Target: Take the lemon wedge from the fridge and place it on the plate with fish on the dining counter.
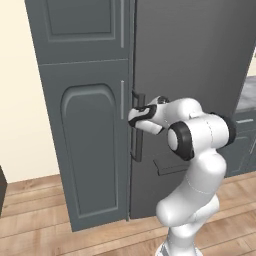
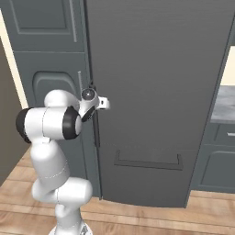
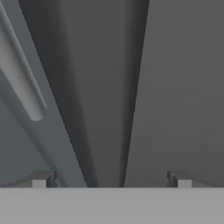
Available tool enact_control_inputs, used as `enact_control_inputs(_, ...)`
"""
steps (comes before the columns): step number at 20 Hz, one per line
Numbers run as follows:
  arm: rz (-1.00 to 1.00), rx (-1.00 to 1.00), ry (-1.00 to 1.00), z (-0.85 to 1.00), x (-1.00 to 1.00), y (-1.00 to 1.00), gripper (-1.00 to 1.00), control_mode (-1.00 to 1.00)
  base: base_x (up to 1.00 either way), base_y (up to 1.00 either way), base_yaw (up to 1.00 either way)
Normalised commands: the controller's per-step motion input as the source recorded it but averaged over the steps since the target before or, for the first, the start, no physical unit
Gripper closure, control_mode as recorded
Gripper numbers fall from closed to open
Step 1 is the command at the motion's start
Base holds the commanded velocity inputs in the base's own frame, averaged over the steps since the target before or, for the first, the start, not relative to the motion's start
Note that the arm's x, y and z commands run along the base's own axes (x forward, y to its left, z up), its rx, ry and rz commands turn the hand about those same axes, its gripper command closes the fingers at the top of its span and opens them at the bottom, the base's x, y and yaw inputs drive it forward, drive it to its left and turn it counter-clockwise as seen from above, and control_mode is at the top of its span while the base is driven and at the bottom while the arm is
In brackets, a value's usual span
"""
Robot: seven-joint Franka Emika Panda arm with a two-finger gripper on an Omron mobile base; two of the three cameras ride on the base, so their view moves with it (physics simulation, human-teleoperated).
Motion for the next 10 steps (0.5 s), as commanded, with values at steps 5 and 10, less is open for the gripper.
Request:
enact_control_inputs(5,0.0,0.0,0.0,-0.2,0.27,0.08,-1.0,-1.0,0.0,0.0,0.0)
enact_control_inputs(10,0.0,0.0,-0.01,-0.09,0.31,0.0,-1.0,-1.0,0.0,0.0,0.0)
